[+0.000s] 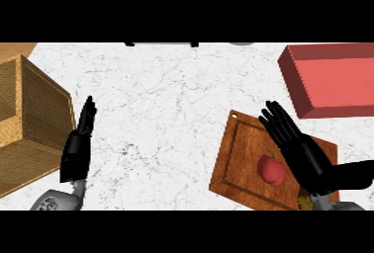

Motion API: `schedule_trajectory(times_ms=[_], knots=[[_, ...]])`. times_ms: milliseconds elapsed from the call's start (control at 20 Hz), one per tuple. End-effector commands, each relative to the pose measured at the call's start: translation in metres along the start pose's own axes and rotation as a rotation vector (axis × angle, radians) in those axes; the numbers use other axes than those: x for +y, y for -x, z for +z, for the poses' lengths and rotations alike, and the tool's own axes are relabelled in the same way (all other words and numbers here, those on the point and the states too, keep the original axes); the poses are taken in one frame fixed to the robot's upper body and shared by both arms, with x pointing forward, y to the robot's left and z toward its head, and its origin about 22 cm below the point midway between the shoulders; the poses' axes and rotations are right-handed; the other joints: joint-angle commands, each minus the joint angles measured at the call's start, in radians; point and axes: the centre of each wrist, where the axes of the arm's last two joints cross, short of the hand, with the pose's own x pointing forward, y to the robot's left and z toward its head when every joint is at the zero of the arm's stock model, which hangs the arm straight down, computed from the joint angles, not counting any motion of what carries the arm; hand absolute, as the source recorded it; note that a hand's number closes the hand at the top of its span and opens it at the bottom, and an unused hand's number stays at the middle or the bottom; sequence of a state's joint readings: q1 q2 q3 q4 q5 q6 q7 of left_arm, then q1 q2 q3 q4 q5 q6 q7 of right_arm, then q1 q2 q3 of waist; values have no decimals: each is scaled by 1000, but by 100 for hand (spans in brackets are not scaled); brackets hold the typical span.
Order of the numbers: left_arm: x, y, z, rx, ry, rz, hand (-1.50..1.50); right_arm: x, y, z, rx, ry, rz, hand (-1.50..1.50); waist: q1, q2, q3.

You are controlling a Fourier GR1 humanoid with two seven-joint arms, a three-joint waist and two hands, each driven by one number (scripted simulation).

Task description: Pick the bell pepper from the cutting board and place it in the cardboard box

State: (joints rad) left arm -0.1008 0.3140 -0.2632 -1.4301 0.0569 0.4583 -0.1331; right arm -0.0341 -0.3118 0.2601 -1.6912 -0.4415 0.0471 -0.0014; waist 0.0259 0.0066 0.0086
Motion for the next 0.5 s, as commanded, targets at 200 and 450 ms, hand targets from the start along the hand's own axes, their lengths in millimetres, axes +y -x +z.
schedule_trajectory(times_ms=[200,450], knots=[[28,-18,-16,-98,145,-104,0,-47,-105,3,-300,430,593,-150,-139,-56,-26],[33,-26,-17,-111,258,-103,0,-79,-130,35,-152,657,1031,-150,-162,-41,-22]])
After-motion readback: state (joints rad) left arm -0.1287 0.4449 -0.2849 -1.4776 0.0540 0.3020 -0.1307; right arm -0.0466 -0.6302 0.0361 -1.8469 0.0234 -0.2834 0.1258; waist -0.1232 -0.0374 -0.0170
